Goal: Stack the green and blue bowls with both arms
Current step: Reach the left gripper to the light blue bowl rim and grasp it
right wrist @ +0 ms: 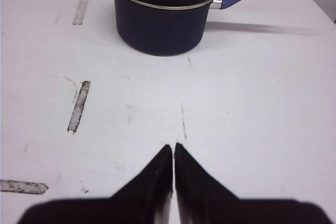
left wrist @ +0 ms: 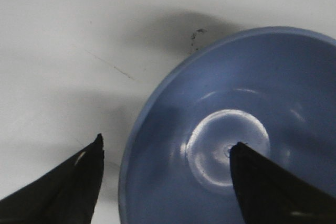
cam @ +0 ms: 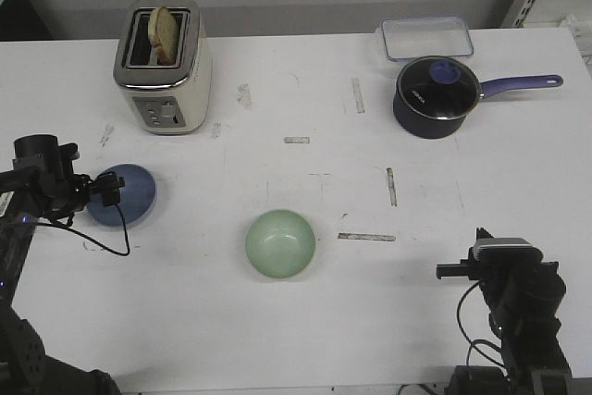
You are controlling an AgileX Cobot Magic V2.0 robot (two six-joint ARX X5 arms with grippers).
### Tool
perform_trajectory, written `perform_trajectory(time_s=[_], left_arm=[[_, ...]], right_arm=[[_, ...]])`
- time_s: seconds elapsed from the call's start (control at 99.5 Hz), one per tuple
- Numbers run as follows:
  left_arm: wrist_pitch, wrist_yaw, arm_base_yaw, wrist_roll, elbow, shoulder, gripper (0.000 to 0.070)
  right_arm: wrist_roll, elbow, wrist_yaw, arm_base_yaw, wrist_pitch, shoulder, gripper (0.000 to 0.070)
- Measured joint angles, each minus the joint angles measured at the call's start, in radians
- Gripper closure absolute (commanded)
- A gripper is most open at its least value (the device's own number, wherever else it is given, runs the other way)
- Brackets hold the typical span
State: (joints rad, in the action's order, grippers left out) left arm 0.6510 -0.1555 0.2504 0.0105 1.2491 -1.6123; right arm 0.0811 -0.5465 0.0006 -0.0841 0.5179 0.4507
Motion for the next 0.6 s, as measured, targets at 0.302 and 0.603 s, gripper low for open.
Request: perform_trajectory(time_s=[0.302, 0.603], left_arm=[[0.011, 0.001, 0.004, -0.001, 0.0, -0.017, 0.0656], [0.002, -0.002, 0.009, -0.002, 0.0, -0.019, 0.07]], right_arm=[[0.0, 0.0, 0.0, 0.0, 0.0, 0.0, 0.07], [0.0, 0.0, 0.0, 0.0, 0.0, 0.0, 0.07]])
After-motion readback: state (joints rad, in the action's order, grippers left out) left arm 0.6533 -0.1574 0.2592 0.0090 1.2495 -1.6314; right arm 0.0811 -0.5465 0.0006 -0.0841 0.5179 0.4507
